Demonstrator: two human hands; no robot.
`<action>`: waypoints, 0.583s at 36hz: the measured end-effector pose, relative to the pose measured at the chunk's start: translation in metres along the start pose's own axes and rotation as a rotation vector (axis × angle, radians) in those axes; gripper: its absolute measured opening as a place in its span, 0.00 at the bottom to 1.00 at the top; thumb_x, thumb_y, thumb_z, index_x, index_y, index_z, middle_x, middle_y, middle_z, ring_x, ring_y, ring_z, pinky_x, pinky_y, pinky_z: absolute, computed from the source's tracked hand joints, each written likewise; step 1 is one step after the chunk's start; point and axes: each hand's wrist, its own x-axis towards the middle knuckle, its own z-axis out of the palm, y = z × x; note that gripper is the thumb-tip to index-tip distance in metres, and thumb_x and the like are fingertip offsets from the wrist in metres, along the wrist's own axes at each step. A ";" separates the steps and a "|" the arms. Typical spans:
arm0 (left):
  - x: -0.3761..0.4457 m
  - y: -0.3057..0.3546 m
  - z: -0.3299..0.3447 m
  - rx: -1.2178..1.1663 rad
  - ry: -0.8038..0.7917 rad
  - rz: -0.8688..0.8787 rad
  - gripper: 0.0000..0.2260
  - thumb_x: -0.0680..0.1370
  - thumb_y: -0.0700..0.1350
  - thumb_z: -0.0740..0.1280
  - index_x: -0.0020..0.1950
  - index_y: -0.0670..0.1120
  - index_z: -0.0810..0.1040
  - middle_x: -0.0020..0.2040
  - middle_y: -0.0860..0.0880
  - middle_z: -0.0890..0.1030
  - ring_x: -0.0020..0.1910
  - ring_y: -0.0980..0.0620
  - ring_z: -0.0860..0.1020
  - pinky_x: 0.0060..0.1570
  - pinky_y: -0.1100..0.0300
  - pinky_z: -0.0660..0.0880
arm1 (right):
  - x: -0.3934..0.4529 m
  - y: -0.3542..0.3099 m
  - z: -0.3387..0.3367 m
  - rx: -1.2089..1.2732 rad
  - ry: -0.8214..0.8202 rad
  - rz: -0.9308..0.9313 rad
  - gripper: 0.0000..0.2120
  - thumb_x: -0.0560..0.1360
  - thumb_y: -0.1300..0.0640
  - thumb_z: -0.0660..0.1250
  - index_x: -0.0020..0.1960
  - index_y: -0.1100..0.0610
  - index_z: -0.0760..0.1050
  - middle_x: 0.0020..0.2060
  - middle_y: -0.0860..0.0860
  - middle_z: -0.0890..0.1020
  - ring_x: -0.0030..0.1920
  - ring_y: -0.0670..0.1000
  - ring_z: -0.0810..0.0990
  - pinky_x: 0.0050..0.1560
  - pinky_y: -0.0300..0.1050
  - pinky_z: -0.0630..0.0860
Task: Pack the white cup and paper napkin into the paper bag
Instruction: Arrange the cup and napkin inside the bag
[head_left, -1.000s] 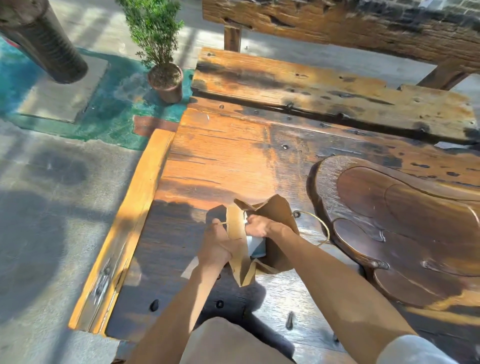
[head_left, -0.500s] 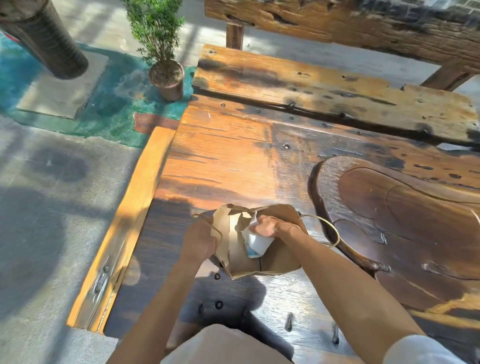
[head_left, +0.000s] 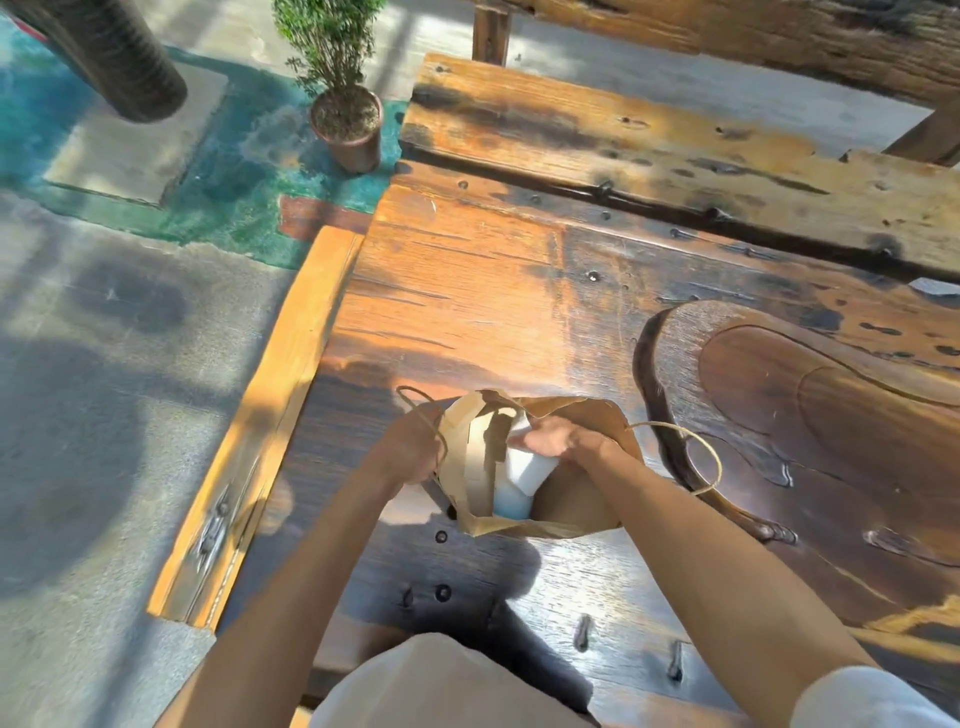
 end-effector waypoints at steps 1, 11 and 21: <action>0.002 0.003 -0.002 0.006 -0.005 -0.016 0.07 0.72 0.25 0.57 0.44 0.29 0.74 0.24 0.52 0.69 0.24 0.53 0.67 0.23 0.65 0.64 | -0.004 -0.010 -0.001 0.019 0.003 0.015 0.22 0.74 0.46 0.70 0.64 0.55 0.79 0.59 0.53 0.82 0.50 0.47 0.82 0.47 0.38 0.80; 0.014 0.014 -0.013 -0.033 -0.049 -0.109 0.17 0.77 0.27 0.57 0.63 0.38 0.74 0.33 0.51 0.72 0.29 0.54 0.69 0.20 0.70 0.66 | 0.009 -0.031 -0.008 -0.076 -0.108 -0.025 0.22 0.73 0.60 0.71 0.65 0.62 0.73 0.60 0.52 0.78 0.54 0.53 0.79 0.49 0.43 0.79; 0.015 0.020 -0.018 -0.060 -0.084 -0.064 0.18 0.77 0.27 0.55 0.55 0.44 0.77 0.30 0.51 0.71 0.28 0.55 0.66 0.25 0.65 0.64 | 0.016 -0.040 -0.019 -0.236 -0.059 0.070 0.34 0.72 0.46 0.59 0.78 0.47 0.59 0.75 0.52 0.66 0.69 0.59 0.71 0.68 0.58 0.72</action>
